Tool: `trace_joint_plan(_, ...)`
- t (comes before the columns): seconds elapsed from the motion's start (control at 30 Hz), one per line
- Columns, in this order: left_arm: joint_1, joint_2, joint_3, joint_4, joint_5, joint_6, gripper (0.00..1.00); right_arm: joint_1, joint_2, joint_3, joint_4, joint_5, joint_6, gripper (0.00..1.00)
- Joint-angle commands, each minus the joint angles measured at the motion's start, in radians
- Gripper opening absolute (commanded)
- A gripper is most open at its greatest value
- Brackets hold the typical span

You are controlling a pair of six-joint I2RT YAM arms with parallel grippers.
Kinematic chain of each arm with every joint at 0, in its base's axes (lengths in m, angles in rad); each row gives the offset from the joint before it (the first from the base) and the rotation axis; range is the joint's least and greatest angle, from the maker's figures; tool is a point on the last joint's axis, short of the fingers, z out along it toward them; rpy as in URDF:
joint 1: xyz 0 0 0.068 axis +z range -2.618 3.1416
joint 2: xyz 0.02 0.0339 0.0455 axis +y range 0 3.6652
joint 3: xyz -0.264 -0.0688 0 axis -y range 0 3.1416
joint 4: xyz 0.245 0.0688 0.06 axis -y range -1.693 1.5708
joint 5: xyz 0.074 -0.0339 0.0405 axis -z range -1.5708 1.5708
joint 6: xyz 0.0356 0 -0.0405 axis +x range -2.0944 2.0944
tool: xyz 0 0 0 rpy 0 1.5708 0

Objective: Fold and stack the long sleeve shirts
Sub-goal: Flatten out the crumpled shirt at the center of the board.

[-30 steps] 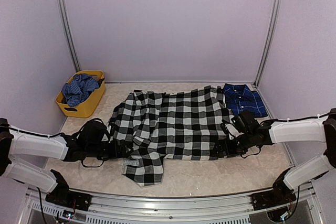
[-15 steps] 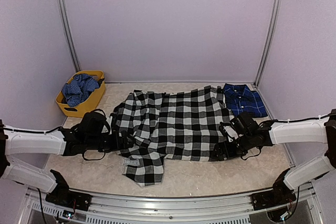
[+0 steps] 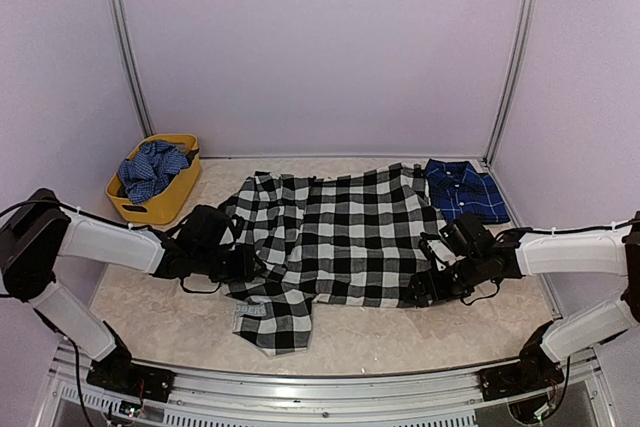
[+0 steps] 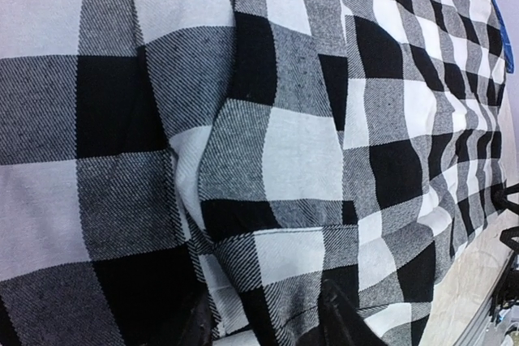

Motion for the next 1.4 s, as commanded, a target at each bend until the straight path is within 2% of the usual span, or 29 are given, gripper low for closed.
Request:
trace_joint_plan(0.0, 0.011, 0.050, 0.029, 0.082, 0.084, 0.005, 0.34, 0.010, -0.018, 0.001, -0.018, 0.004, 0.001, 0.94)
trace_joint_plan(0.13, 0.032, 0.077, 0.039, 0.119, 0.114, -0.003, 0.16, 0.011, -0.021, -0.003, -0.016, -0.001, 0.001, 0.94)
trace_joint_plan(0.33, 0.094, 0.061, 0.129, 0.103, 0.155, 0.031, 0.00, 0.013, -0.023, 0.000, -0.012, -0.004, 0.000, 0.94)
trace_joint_plan(0.53, 0.182, 0.076, 0.384, 0.051, 0.206, 0.081, 0.00, 0.011, -0.005, 0.009, -0.007, -0.001, -0.008, 0.94)
trace_joint_plan(0.73, 0.287, 0.263, 0.745, 0.046, 0.308, 0.089, 0.00, 0.012, 0.004, 0.020, -0.011, 0.007, -0.018, 0.94)
trace_joint_plan(0.93, 0.326, 0.503, 0.996, -0.001, 0.370, 0.067, 0.00, 0.011, -0.003, 0.022, -0.026, 0.026, -0.023, 0.94)
trace_joint_plan(1.17, 0.336, 0.734, 1.034, 0.012, 0.387, 0.040, 0.00, 0.012, 0.014, 0.031, -0.016, 0.018, -0.024, 0.94)
trace_joint_plan(1.37, 0.335, 0.775, 0.990, 0.011, 0.370, 0.049, 0.02, 0.011, 0.053, 0.047, -0.006, 0.008, -0.032, 0.94)
